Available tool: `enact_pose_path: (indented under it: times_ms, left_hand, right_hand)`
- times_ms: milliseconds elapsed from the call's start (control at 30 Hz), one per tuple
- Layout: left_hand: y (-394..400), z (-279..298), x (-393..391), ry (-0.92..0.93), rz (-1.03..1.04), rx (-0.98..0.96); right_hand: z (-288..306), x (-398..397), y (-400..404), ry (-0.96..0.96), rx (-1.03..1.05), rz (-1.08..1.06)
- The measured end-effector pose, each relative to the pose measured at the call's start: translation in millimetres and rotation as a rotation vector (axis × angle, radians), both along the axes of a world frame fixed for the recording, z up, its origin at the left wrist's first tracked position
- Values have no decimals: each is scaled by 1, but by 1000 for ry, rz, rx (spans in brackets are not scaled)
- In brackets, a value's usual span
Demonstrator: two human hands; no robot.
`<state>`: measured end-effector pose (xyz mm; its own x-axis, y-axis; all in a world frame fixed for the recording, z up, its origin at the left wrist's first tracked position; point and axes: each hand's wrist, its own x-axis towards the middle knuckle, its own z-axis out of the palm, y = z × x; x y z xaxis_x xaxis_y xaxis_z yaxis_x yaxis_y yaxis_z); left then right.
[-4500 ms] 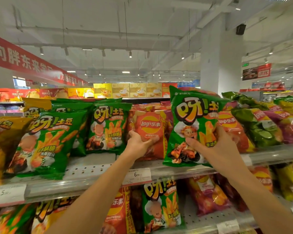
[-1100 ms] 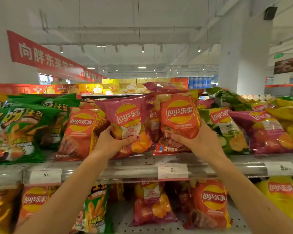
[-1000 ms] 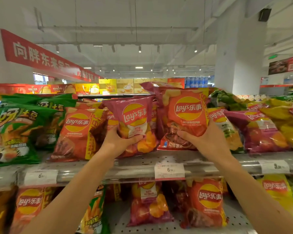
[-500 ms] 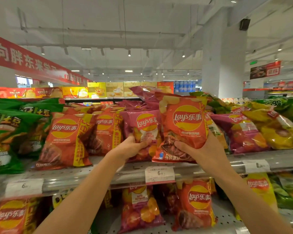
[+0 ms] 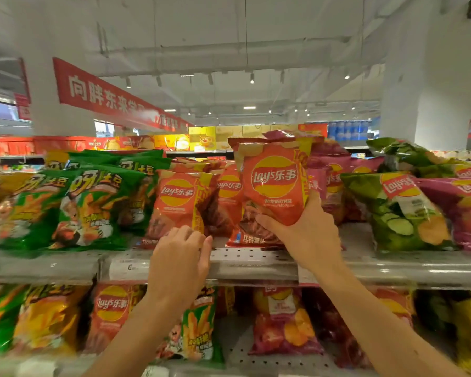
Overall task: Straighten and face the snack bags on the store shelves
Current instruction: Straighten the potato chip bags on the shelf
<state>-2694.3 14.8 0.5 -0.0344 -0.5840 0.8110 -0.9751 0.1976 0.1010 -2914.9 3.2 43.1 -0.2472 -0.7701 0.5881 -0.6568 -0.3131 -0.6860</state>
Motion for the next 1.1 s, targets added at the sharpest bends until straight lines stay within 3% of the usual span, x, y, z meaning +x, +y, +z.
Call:
enact_pose_path:
  times_ms: [267, 567, 800, 967, 1100]
  left_hand:
    - [13, -20, 24, -37, -11, -55]
    - [9, -27, 27, -49, -39, 3]
    - [11, -29, 24, -16, -50, 28]
    - [6, -25, 27, 79, -88, 53]
    - [-1, -15, 14, 269, -99, 34]
  right_hand:
    - [2, 74, -25, 159, 154, -21]
    - [0, 87, -43, 80, 367, 106]
    - [1, 86, -36, 184, 440, 129]
    - [4, 54, -22, 138, 339, 170]
    - [-1, 7, -8, -95, 145, 216]
